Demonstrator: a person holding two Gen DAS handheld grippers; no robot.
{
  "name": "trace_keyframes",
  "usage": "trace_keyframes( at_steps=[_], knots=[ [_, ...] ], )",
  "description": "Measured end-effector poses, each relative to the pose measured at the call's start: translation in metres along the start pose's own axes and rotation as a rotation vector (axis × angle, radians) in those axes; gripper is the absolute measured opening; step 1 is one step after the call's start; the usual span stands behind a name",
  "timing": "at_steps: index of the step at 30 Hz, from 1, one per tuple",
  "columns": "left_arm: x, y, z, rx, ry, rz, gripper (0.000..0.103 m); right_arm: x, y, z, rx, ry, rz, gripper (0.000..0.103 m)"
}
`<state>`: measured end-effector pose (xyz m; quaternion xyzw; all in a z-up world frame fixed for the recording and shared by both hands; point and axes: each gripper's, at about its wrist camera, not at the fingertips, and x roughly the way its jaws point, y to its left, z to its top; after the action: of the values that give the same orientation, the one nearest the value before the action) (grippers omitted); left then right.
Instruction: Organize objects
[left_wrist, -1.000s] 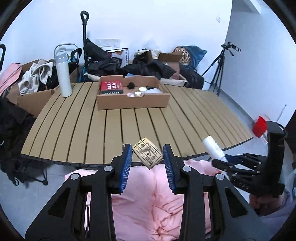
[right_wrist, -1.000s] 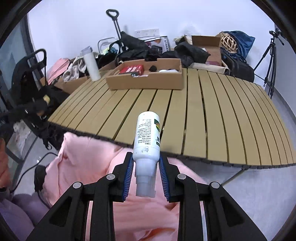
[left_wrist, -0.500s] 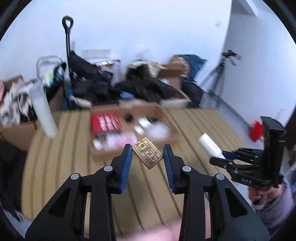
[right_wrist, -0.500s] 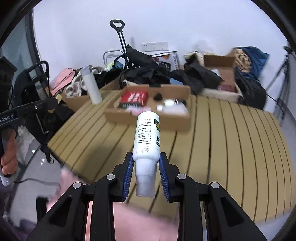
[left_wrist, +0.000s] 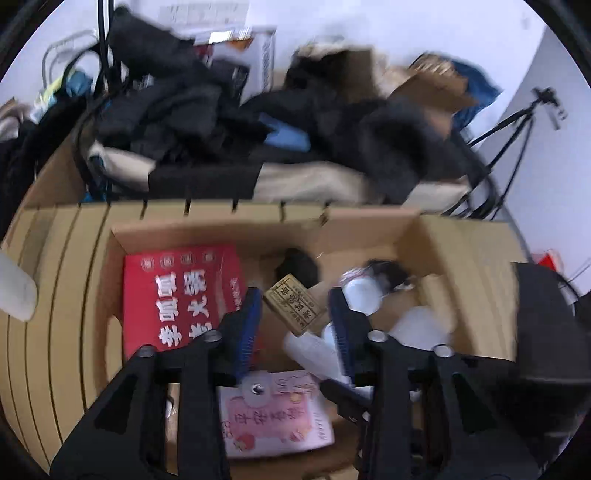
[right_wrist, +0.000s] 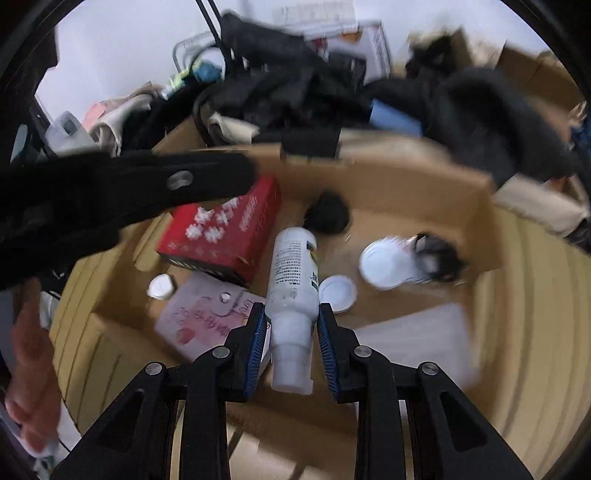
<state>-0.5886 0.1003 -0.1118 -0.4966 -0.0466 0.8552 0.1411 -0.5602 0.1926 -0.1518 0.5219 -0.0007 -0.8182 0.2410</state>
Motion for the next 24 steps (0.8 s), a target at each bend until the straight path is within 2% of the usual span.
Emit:
trace_keyframes(
  at_steps=[1,2,4,5,7,9,11,13,17,21,24],
  knots=[
    [0.005,0.002,-0.002,-0.001,0.026,-0.007,0.053,0.002,-0.001,-0.001,0.005,-0.003,0.004,0.040],
    [0.007,0.004,-0.005,-0.005,0.041,-0.016,0.053,-0.002,-0.002,-0.004,0.009,-0.027,0.003,0.048],
    [0.000,0.005,-0.009,0.000,0.035,-0.032,0.055,-0.012,-0.005,-0.006,0.016,-0.045,0.049,0.080],
    [-0.009,0.006,-0.011,0.005,0.026,-0.024,0.062,-0.019,-0.004,-0.005,0.018,-0.047,0.043,0.085],
    [-0.023,0.007,-0.009,0.002,0.006,-0.011,0.066,-0.039,-0.001,-0.001,-0.003,-0.067,-0.029,0.085],
    [-0.053,0.008,-0.006,0.004,-0.023,0.013,0.074,-0.067,0.003,0.001,-0.019,-0.097,-0.060,0.085],
    [-0.078,0.009,-0.003,0.018,-0.019,0.060,0.096,-0.093,0.005,0.003,-0.022,-0.104,-0.086,0.085],
    [-0.105,0.013,-0.007,0.019,0.012,0.147,0.102,-0.122,0.007,0.002,-0.023,-0.110,-0.115,0.085],
    [-0.162,0.023,-0.043,0.002,0.052,0.262,0.102,-0.172,0.006,-0.019,0.025,-0.089,-0.145,0.085],
    [-0.212,0.030,-0.079,-0.024,0.039,0.295,0.103,-0.211,0.005,-0.045,0.053,-0.079,-0.279,0.085],
    [-0.237,0.025,-0.097,-0.018,0.037,0.295,0.103,-0.234,0.010,-0.065,0.085,-0.081,-0.290,0.085]
  ],
)
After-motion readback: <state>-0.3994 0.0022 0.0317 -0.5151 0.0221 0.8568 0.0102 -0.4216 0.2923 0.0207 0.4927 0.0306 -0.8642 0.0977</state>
